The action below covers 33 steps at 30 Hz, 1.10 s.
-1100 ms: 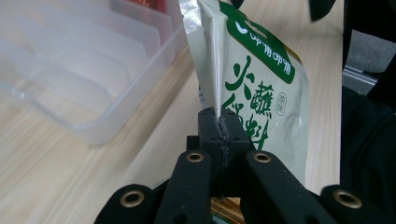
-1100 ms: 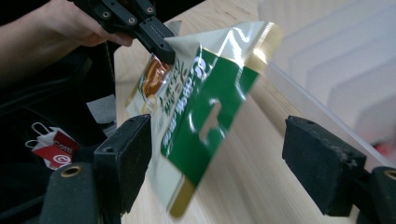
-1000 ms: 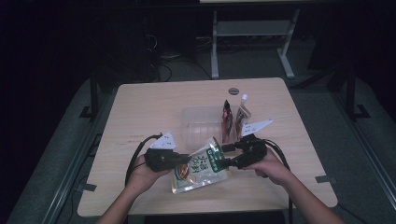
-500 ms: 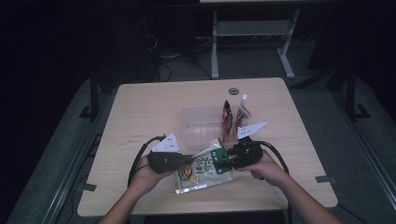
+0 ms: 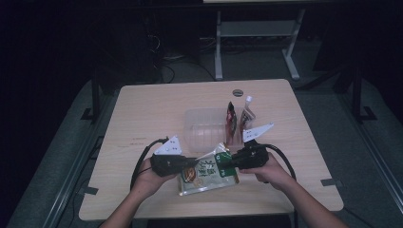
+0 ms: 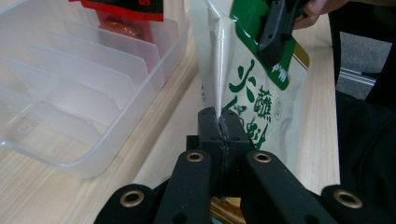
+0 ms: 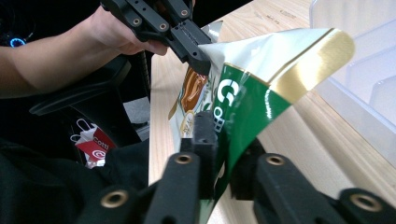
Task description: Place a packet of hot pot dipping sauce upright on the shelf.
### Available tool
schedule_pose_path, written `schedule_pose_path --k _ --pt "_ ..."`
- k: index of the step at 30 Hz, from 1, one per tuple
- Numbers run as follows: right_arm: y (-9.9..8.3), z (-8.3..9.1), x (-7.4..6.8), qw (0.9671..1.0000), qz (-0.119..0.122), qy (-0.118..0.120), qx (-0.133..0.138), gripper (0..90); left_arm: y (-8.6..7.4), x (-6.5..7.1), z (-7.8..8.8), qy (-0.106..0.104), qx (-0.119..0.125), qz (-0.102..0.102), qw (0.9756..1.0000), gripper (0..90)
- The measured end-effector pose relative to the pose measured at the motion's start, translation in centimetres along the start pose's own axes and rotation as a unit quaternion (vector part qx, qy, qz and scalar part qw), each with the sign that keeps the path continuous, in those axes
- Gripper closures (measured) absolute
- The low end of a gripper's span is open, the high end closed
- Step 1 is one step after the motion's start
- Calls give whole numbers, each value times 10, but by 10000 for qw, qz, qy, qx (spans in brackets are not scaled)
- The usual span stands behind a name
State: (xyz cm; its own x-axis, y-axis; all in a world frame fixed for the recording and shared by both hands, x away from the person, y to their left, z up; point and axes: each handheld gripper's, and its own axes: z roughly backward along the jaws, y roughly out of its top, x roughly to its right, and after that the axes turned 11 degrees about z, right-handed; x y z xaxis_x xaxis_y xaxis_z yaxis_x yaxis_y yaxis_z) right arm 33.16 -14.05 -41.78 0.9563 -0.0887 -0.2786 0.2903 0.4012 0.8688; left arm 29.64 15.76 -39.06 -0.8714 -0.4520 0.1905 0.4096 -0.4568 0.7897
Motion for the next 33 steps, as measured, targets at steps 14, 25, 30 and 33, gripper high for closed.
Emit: schedule_pose_path --k 14,25,30,33 --pt "-2 3 1 9998 129 116 38 899 -2 -2 -5 -19 -30 -23 10000 821" --pt "4 8 -3 9997 164 94 148 900 -12 -13 22 174 161 423 9988 469" --pt "9 10 -6 9995 232 70 186 900 -22 -21 31 284 40 678 9973 365" --pt "12 11 -7 9994 222 77 244 900 -27 -23 32 281 -41 771 9966 298"
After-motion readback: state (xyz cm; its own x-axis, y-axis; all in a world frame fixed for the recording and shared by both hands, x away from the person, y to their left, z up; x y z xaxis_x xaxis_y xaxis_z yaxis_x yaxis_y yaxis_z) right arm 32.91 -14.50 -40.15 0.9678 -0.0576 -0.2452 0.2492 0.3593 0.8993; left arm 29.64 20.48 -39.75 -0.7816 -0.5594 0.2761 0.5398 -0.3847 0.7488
